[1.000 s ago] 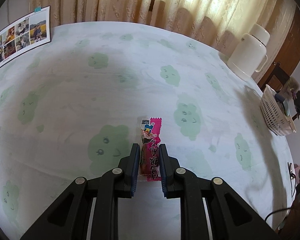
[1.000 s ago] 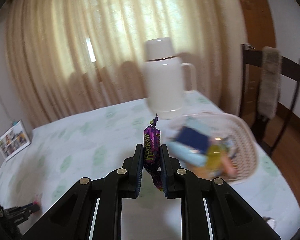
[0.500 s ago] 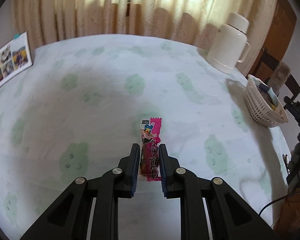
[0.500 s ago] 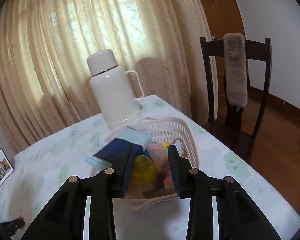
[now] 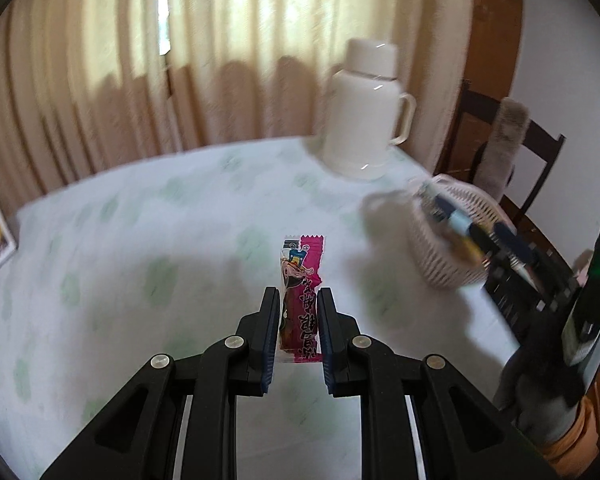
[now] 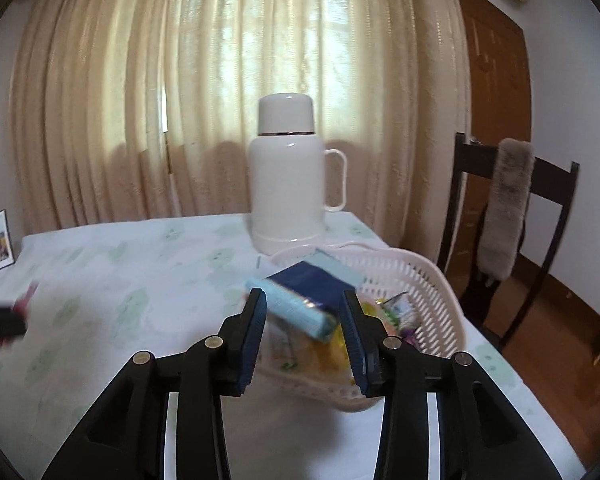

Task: Organize snacks
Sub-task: 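Drop the purple candy into the basket with the right tool while the left tool carries the pink stick, then lower the pink snack stick into the basket and open the left tool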

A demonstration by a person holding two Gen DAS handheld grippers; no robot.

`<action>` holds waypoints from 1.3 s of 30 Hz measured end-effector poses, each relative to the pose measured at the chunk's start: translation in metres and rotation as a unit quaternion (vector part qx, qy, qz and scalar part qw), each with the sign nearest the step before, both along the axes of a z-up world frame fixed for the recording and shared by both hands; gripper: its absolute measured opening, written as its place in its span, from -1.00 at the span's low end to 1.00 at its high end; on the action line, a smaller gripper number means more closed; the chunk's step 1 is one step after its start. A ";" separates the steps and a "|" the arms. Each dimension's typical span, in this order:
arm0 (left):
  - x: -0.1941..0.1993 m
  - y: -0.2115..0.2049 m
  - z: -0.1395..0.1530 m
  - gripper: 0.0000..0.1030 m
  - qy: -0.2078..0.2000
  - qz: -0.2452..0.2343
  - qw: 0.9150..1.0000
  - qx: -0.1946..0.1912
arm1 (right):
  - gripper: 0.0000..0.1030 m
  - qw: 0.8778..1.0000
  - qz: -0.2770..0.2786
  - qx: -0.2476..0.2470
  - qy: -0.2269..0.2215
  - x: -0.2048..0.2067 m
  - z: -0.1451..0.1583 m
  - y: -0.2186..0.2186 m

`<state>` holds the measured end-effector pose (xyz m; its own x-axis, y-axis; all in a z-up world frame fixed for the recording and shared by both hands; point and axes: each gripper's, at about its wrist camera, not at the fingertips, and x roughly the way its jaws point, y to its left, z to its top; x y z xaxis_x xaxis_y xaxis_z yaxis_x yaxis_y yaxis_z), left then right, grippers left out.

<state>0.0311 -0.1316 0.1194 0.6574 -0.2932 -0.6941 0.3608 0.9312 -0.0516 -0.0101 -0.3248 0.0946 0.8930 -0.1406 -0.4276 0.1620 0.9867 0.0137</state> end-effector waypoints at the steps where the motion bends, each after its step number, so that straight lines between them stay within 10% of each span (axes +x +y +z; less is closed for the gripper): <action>1: 0.003 -0.010 0.005 -0.66 -0.005 -0.012 1.000 -0.002 | -0.23 1.000 -0.001 0.005 -0.003 -0.001 0.001 -0.002; 27: 0.064 -0.180 0.010 -0.66 0.039 -0.171 0.984 -0.040 | -0.06 0.972 -0.164 0.158 -0.053 -0.037 0.005 -0.115; 32: 0.065 -0.195 0.008 0.07 0.031 -0.188 0.981 -0.046 | -0.05 0.972 -0.166 0.159 -0.045 -0.035 0.003 -0.117; 39: 0.067 -0.175 0.012 0.09 0.023 -0.155 0.986 -0.048 | -0.04 0.973 -0.154 0.163 -0.049 -0.037 0.004 -0.114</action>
<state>0.0979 -0.3065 0.1318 0.4942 -0.5419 -0.6798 0.6231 0.7661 -0.1576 -0.0476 -0.4390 0.0991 0.8683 -0.2798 -0.4097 0.4321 0.8322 0.3474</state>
